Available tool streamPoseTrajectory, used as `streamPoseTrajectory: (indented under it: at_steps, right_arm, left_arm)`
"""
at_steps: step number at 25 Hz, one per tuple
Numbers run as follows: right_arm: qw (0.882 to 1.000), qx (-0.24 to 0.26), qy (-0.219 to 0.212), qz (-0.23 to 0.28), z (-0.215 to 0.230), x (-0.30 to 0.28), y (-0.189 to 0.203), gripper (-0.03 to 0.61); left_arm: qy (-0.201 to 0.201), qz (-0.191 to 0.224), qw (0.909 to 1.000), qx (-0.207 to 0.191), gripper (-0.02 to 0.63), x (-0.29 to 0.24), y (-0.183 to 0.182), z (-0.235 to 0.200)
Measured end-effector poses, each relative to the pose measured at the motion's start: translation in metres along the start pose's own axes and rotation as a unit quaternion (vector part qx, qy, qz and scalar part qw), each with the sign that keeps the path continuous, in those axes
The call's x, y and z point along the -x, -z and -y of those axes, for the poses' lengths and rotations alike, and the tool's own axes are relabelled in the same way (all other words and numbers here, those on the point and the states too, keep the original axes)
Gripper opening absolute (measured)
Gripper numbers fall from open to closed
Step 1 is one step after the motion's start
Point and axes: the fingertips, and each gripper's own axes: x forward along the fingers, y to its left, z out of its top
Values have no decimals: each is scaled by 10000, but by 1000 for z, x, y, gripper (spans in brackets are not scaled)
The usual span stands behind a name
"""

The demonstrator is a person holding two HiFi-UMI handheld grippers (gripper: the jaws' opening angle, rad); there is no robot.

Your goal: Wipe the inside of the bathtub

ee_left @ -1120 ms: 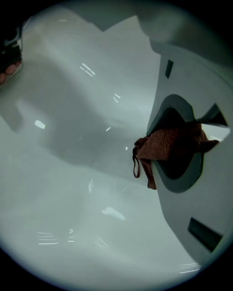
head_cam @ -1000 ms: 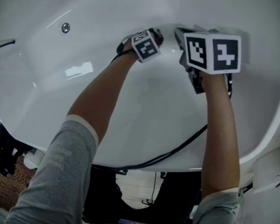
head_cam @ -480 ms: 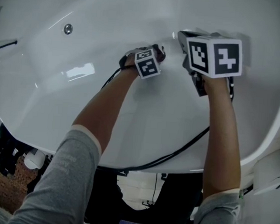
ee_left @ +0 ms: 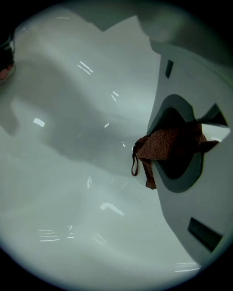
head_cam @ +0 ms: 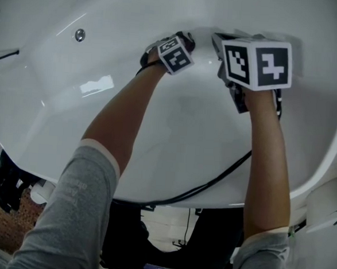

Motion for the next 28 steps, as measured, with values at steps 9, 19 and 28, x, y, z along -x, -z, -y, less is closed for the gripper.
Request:
streamPoseTrajectory:
  at_steps: [9, 19, 28]
  right_arm:
    - [9999, 22, 119, 13, 2, 1, -3, 0]
    - [9997, 167, 168, 117, 1, 5, -9, 0]
    - [9990, 257, 246, 287, 1, -4, -19, 0]
  left_arm:
    - [1291, -22, 9916, -97, 103, -19, -14, 94]
    - [2382, 244, 9689, 624, 98, -12, -25, 123]
    - [2978, 741, 9502, 545, 87, 41, -63, 154]
